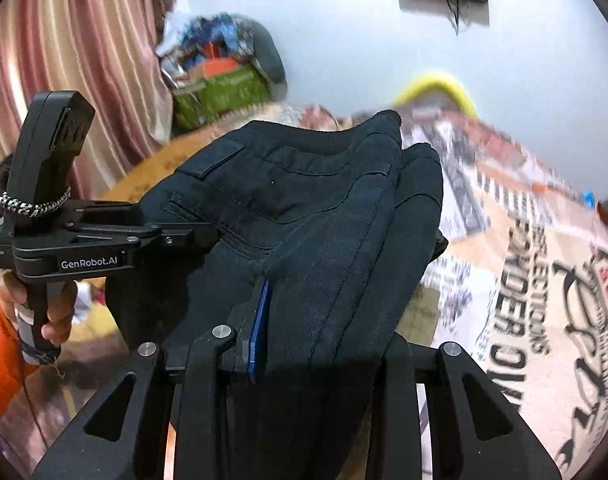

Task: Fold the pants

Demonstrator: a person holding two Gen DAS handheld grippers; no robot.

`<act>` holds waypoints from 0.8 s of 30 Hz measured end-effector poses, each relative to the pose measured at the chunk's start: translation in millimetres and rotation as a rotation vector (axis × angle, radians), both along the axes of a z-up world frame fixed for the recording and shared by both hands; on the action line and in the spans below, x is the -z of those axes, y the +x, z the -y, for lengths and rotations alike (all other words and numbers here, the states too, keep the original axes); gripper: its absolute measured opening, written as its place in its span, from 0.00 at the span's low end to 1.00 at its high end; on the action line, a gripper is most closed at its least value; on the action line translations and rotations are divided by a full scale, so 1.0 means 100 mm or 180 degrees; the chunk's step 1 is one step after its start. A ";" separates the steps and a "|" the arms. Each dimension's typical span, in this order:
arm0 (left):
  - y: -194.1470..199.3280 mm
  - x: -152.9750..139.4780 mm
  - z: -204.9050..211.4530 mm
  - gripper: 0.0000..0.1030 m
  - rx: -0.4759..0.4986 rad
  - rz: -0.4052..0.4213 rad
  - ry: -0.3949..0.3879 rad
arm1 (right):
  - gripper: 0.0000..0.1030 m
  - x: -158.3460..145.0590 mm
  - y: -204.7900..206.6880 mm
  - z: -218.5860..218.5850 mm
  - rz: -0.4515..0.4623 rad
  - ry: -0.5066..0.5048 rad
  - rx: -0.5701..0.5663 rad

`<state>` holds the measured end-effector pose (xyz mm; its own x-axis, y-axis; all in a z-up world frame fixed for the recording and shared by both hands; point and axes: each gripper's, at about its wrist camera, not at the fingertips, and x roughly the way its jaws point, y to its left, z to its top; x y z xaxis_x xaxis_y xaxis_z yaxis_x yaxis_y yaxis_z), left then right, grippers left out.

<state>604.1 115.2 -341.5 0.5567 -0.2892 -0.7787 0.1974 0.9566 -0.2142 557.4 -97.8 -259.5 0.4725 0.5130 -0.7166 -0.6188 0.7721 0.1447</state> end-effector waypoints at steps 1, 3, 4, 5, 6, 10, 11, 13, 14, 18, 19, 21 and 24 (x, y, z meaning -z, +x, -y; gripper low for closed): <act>0.02 0.07 0.01 0.35 -0.0008 -0.0024 0.0035 | 0.27 0.10 0.04 0.00 -0.0083 -0.0046 0.0023; 0.04 0.19 -0.01 0.43 -0.0035 -0.0050 0.0046 | 0.32 0.21 0.08 0.04 -0.0140 -0.0076 0.0098; 0.05 0.21 -0.04 0.47 -0.0048 -0.0057 0.0013 | 0.34 0.24 0.09 0.09 -0.0183 -0.0033 0.0111; 0.04 0.20 -0.07 0.53 -0.0067 -0.0065 -0.0018 | 0.36 0.25 0.08 0.14 -0.0228 0.0033 0.0138; 0.03 0.20 -0.10 0.56 -0.0099 -0.0078 -0.0018 | 0.38 0.24 0.07 0.18 -0.0269 0.0068 0.0170; -0.14 0.09 -0.21 0.57 -0.0253 -0.0109 0.0107 | 0.43 0.09 -0.06 0.33 -0.0251 -0.0005 0.0308; -0.21 0.02 -0.22 0.57 -0.0307 -0.0096 0.0146 | 0.44 0.04 -0.09 0.38 -0.0224 -0.0014 0.0350; -0.35 -0.10 -0.24 0.57 -0.0406 -0.0071 0.0222 | 0.44 -0.06 -0.17 0.47 -0.0125 -0.0069 0.0468; -0.41 -0.16 -0.24 0.57 -0.0433 -0.0061 0.0246 | 0.44 -0.11 -0.19 0.52 -0.0072 -0.0100 0.0509; -0.78 -0.52 -0.19 0.57 -0.0478 0.0096 0.0337 | 0.44 -0.51 -0.42 0.69 0.0173 -0.0105 0.0537; -0.89 -0.64 -0.15 0.57 -0.0472 0.0173 0.0354 | 0.44 -0.64 -0.50 0.73 0.0245 -0.0082 0.0528; -1.10 -0.89 -0.09 0.57 -0.0475 0.0316 0.0368 | 0.44 -0.90 -0.69 0.80 0.0387 -0.0004 0.0506; -1.46 -1.32 0.02 0.57 -0.0476 0.0573 0.0358 | 0.44 -1.36 -1.11 0.93 0.0607 0.0199 0.0483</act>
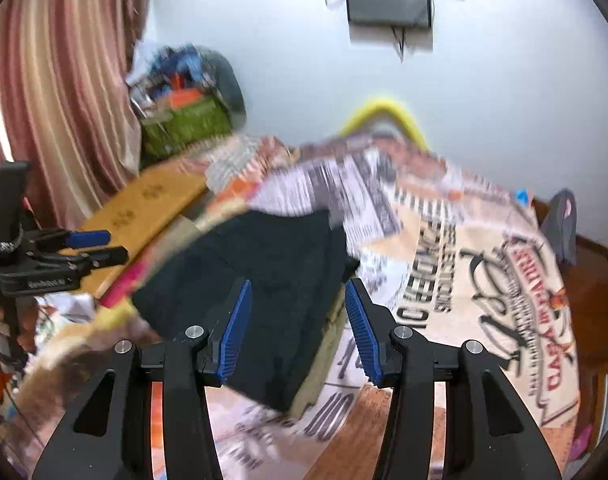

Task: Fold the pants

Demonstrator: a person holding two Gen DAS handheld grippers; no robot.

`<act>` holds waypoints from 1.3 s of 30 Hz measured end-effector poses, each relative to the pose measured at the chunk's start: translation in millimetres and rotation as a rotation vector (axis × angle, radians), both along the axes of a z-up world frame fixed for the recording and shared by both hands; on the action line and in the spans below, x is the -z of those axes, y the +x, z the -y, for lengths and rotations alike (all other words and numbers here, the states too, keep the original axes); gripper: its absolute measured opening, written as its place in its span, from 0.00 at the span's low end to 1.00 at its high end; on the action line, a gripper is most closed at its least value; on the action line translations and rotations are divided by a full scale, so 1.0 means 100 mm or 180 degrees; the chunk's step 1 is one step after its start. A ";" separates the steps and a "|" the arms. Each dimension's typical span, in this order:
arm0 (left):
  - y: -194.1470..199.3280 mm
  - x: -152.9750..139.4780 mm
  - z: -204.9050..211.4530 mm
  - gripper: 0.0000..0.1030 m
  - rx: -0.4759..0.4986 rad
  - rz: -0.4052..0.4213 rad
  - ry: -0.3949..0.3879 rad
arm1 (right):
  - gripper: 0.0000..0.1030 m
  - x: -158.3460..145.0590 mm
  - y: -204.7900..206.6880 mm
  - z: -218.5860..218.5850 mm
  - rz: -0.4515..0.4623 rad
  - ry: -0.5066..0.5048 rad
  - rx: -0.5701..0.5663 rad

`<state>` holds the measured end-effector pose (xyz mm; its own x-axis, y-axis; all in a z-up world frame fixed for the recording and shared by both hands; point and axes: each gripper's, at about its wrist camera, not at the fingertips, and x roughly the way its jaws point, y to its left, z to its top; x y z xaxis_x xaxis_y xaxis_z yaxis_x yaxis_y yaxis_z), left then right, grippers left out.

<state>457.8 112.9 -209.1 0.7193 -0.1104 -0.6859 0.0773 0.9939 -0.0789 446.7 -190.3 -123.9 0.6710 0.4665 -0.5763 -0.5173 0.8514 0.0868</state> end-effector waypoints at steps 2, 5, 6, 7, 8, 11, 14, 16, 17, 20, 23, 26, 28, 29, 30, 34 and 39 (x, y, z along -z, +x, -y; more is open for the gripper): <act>-0.28 -0.32 0.09 0.57 0.0012 0.0208 0.0045 | 0.44 -0.26 -0.24 0.07 0.0146 0.0113 -0.0005; -0.74 -0.77 0.25 0.57 0.0014 0.0518 0.0115 | 0.44 -0.59 -0.54 0.11 0.0423 0.0247 0.0020; -0.91 -0.92 0.29 0.57 0.0017 0.0618 0.0095 | 0.44 -0.69 -0.67 0.14 0.0504 0.0288 0.0023; -1.05 -1.03 0.32 0.57 0.0013 0.0704 0.0083 | 0.44 -0.84 -0.85 0.19 0.0615 0.0332 0.0034; -1.19 -1.14 0.35 0.57 0.0011 0.0792 0.0078 | 0.44 -0.91 -0.93 0.20 0.0666 0.0352 0.0027; -1.67 -1.45 0.44 0.57 0.0023 0.1063 0.0069 | 0.44 -1.16 -1.32 0.29 0.0829 0.0477 0.0001; -2.17 -1.67 0.54 0.57 0.0040 0.1331 0.0102 | 0.44 -1.34 -1.70 0.36 0.0976 0.0600 -0.0036; -2.49 -1.76 0.59 0.57 0.0047 0.1486 0.0117 | 0.44 -1.42 -2.00 0.39 0.1105 0.0664 -0.0065; -2.64 -1.80 0.61 0.57 0.0045 0.1547 0.0130 | 0.44 -1.43 -2.07 0.39 0.1145 0.0677 -0.0069; -3.04 -1.83 0.68 0.59 0.0051 0.1683 0.0141 | 0.44 -1.46 -2.39 0.40 0.1267 0.0767 -0.0105; -3.36 -1.81 0.72 0.70 0.0048 0.1754 0.0110 | 0.44 -1.41 -2.55 0.40 0.1343 0.0819 -0.0116; -3.60 -1.76 0.76 0.83 -0.0025 0.1838 0.0151 | 0.51 -1.32 -2.68 0.40 0.1422 0.0806 -0.0040; -3.73 -1.72 0.77 0.89 -0.0050 0.1892 0.0165 | 0.61 -1.26 -2.75 0.37 0.1486 0.0756 0.0045; -3.79 -1.69 0.78 0.93 -0.0068 0.1916 0.0174 | 0.66 -1.24 -2.79 0.37 0.1507 0.0745 0.0069; -3.85 -1.67 0.78 0.95 -0.0086 0.1943 0.0177 | 0.69 -1.23 -2.82 0.36 0.1510 0.0738 0.0087; -4.01 -1.59 0.80 0.99 -0.0142 0.1977 0.0197 | 0.88 -1.19 -2.88 0.38 0.1506 0.0748 0.0208; -4.02 -1.52 0.79 1.00 -0.0145 0.1935 0.0147 | 1.00 -1.16 -2.92 0.36 0.1512 0.0715 0.0290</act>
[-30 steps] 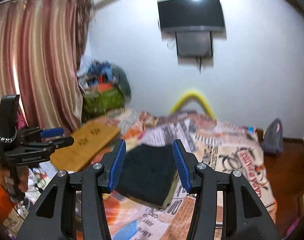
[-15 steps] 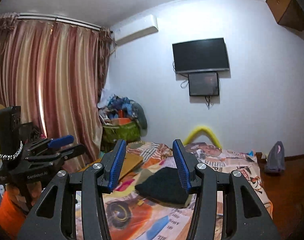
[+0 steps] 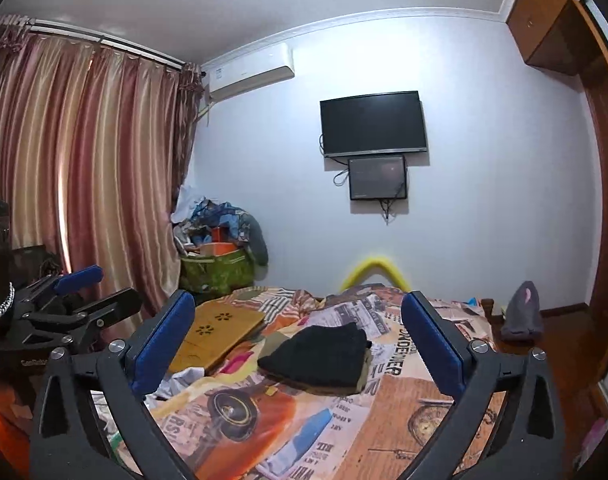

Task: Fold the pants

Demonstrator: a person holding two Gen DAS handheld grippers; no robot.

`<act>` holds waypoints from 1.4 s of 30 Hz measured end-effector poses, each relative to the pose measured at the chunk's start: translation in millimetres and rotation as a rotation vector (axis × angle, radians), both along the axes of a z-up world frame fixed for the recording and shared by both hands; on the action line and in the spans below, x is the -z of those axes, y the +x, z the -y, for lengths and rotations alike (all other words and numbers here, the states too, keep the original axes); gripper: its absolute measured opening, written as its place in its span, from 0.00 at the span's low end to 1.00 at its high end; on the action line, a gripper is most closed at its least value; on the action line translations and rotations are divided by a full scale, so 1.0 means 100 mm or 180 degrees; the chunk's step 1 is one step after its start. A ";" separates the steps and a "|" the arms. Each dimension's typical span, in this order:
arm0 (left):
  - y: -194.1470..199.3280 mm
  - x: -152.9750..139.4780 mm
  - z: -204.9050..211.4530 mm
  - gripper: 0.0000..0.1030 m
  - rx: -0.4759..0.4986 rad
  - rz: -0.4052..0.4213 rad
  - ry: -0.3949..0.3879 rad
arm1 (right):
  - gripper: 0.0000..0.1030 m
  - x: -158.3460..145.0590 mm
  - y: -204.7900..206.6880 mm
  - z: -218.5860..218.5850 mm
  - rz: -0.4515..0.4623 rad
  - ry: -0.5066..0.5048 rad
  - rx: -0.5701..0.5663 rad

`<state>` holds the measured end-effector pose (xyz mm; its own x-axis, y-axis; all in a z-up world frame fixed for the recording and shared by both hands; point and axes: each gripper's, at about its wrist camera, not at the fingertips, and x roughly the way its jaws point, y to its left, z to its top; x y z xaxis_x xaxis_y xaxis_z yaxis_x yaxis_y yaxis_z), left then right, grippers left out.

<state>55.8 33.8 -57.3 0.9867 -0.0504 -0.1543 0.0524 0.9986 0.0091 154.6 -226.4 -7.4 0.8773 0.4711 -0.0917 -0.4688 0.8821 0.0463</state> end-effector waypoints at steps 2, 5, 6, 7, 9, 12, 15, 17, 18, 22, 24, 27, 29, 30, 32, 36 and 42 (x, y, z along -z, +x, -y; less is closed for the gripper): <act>0.00 0.03 0.01 1.00 -0.0004 -0.0001 -0.0012 | 1.00 0.03 -0.04 0.00 -0.0009 -0.0019 0.0008; 0.03 0.04 0.01 1.00 0.0016 -0.0019 -0.0051 | 1.00 0.10 -0.10 0.00 -0.0037 -0.0026 -0.0006; 0.03 0.05 0.02 1.00 0.0013 -0.0021 -0.0048 | 1.00 0.10 -0.09 0.00 -0.0048 -0.0026 -0.0008; 0.03 0.06 0.03 1.00 0.0004 -0.0020 -0.0040 | 1.00 0.11 -0.09 0.01 -0.0056 -0.0029 -0.0004; 0.05 0.06 0.03 1.00 -0.0003 -0.0026 -0.0035 | 1.00 0.13 -0.11 0.01 -0.0055 -0.0045 0.0006; 0.05 0.08 0.03 1.00 -0.0004 -0.0029 -0.0030 | 1.00 0.15 -0.13 0.01 -0.0049 -0.0069 0.0008; 0.05 0.08 0.03 1.00 0.0000 -0.0028 -0.0032 | 1.00 0.16 -0.15 0.00 -0.0049 -0.0084 0.0013; 0.05 0.09 0.03 1.00 0.0013 -0.0030 -0.0037 | 1.00 0.17 -0.16 -0.01 -0.0051 -0.0087 0.0015; 0.06 0.10 0.03 1.00 0.0021 -0.0030 -0.0040 | 1.00 0.16 -0.17 -0.01 -0.0052 -0.0089 0.0016; 0.06 0.11 0.03 1.00 0.0051 -0.0039 -0.0055 | 1.00 0.18 -0.20 0.00 -0.0041 -0.0111 0.0034; 0.05 0.12 0.03 1.00 0.0060 -0.0052 -0.0065 | 1.00 0.18 -0.21 0.01 -0.0036 -0.0119 0.0060; 0.05 0.12 0.03 1.00 0.0062 -0.0057 -0.0068 | 1.00 0.17 -0.22 0.02 -0.0051 -0.0115 0.0059; 0.05 0.12 0.04 1.00 0.0079 -0.0063 -0.0081 | 1.00 0.17 -0.22 0.02 -0.0054 -0.0115 0.0057; 0.05 0.12 0.04 1.00 0.0076 -0.0061 -0.0078 | 1.00 0.16 -0.23 0.03 -0.0056 -0.0117 0.0056; 0.04 0.12 0.05 1.00 0.0076 -0.0057 -0.0075 | 1.00 0.16 -0.23 0.03 -0.0060 -0.0117 0.0056; 0.04 0.12 0.05 1.00 0.0086 -0.0059 -0.0082 | 1.00 0.15 -0.23 0.04 -0.0064 -0.0110 0.0051; 0.04 0.10 0.06 1.00 0.0086 -0.0050 -0.0073 | 1.00 0.15 -0.23 0.03 -0.0070 -0.0107 0.0051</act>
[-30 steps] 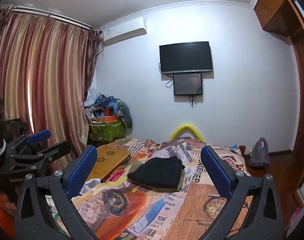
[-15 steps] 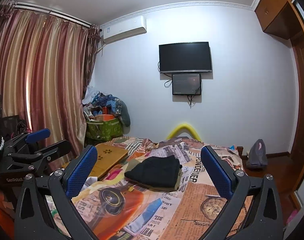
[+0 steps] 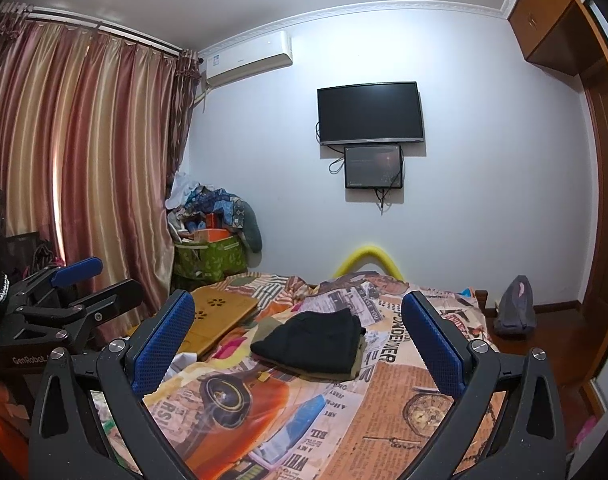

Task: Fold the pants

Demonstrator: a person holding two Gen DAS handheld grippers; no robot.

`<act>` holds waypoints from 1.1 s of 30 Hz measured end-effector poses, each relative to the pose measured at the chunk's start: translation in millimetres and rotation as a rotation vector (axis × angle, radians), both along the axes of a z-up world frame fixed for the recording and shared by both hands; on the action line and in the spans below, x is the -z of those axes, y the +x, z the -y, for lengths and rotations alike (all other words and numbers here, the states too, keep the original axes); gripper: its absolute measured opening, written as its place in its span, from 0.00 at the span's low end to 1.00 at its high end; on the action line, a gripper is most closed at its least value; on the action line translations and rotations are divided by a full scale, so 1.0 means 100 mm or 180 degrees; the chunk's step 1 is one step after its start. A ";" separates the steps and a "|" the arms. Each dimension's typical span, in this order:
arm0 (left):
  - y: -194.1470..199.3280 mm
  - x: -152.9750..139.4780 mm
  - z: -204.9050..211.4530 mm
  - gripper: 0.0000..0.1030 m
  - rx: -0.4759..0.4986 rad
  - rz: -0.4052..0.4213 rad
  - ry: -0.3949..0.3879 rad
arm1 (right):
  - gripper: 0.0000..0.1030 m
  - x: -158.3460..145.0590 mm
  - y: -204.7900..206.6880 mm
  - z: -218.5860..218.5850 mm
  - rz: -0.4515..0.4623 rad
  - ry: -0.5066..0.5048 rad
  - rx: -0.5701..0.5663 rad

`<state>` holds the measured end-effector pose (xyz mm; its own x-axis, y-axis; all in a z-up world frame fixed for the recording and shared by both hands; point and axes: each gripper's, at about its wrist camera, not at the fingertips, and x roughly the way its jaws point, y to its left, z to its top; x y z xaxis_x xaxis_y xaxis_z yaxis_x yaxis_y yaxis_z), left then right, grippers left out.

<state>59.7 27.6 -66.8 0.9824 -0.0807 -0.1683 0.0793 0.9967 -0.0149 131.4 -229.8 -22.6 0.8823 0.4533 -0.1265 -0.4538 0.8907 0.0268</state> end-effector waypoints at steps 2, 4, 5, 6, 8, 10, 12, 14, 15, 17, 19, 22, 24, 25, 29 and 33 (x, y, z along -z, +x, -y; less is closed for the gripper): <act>0.00 0.00 0.00 1.00 0.0007 0.0000 0.0004 | 1.00 0.00 0.00 0.00 0.0001 -0.0002 0.0000; -0.01 0.00 -0.01 1.00 0.0016 0.0000 -0.0005 | 1.00 -0.01 -0.01 -0.01 0.0005 -0.0003 0.0010; -0.01 0.00 -0.01 1.00 0.0019 0.0000 -0.0008 | 1.00 -0.01 -0.01 -0.01 0.0003 -0.0004 0.0010; -0.01 0.00 -0.01 1.00 0.0022 -0.0001 -0.0010 | 1.00 0.00 -0.01 -0.01 -0.0001 -0.0001 0.0007; -0.01 0.00 -0.01 1.00 0.0029 -0.0007 -0.0019 | 1.00 0.00 -0.01 0.00 -0.0001 -0.0002 0.0009; -0.01 0.00 -0.02 1.00 0.0059 -0.0021 -0.0047 | 1.00 0.00 -0.02 -0.01 -0.0004 -0.0003 0.0017; -0.01 0.01 -0.02 1.00 0.0057 -0.0022 -0.0049 | 1.00 0.01 -0.02 0.00 -0.0015 0.0007 0.0011; -0.01 0.01 -0.02 1.00 0.0060 -0.0023 -0.0050 | 1.00 0.00 -0.03 0.00 -0.0022 0.0014 0.0009; 0.00 0.01 -0.02 1.00 0.0069 -0.0027 -0.0055 | 1.00 0.00 -0.02 0.00 -0.0018 0.0012 0.0014; 0.00 0.01 -0.01 1.00 0.0073 -0.0035 -0.0056 | 1.00 0.00 -0.03 0.00 -0.0012 0.0008 0.0022; 0.00 0.01 0.00 1.00 0.0071 -0.0035 -0.0055 | 1.00 0.00 -0.02 0.00 -0.0012 0.0012 0.0019; 0.01 0.01 -0.01 1.00 0.0086 -0.0050 -0.0068 | 1.00 -0.01 -0.03 -0.01 -0.0004 0.0014 0.0029; 0.01 0.01 -0.01 1.00 0.0090 -0.0052 -0.0082 | 1.00 0.00 -0.04 -0.01 -0.0003 0.0019 0.0031; 0.01 0.01 -0.02 1.00 0.0088 -0.0052 -0.0086 | 1.00 0.00 -0.04 -0.01 -0.0004 0.0017 0.0032; 0.00 0.03 -0.03 1.00 0.0099 -0.0063 -0.0092 | 1.00 0.00 -0.04 -0.01 0.0000 0.0019 0.0041; 0.00 0.03 -0.02 1.00 0.0116 -0.0070 -0.0105 | 1.00 0.00 -0.05 -0.01 0.0000 0.0025 0.0041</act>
<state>59.5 30.0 -70.3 0.9748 -0.1222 -0.1866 0.1148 0.9921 -0.0498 126.8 -228.6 -22.1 0.8881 0.4429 -0.1229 -0.4423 0.8962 0.0338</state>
